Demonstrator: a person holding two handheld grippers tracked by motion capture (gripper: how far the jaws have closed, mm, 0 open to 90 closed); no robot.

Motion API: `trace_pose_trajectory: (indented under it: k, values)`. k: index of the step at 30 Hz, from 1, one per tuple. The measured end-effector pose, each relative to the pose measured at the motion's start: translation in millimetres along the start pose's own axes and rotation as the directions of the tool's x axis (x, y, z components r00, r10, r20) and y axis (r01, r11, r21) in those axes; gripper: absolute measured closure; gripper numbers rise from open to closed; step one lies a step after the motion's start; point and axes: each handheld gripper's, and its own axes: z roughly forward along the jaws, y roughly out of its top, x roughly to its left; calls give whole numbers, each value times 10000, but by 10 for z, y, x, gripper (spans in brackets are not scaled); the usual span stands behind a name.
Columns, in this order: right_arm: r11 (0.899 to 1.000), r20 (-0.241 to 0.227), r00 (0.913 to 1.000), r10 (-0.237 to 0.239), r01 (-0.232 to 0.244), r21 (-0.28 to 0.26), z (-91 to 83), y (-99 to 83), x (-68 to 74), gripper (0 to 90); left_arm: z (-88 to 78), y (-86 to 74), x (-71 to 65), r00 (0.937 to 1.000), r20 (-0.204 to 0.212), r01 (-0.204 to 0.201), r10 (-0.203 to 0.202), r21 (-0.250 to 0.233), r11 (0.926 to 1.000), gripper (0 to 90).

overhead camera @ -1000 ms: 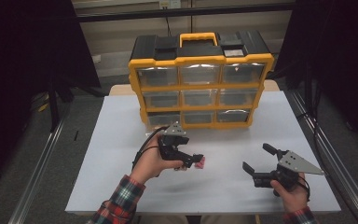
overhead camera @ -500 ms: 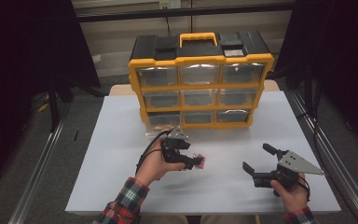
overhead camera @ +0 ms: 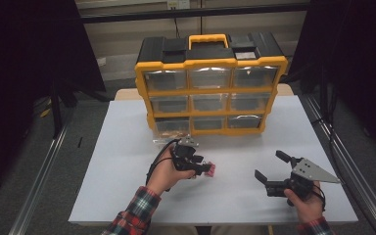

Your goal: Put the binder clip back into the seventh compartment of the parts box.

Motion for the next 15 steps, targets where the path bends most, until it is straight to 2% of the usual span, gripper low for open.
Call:
trace_pose_trajectory:
  k: [3,11,15]
  values:
    - [10000,3,10000,9,-9,-6,-1,0,-1,1,18,2,5,10000,19,51,-51,71,10000,615]
    - [10000,-34,10000,27,-27,-9,-3,0,-1,1,51,-2,12,9999,51,153,-154,113,9998,718]
    - [10000,0,10000,2,-2,16,1,-1,0,1,64,-7,2,9998,114,177,-179,180,9997,741]
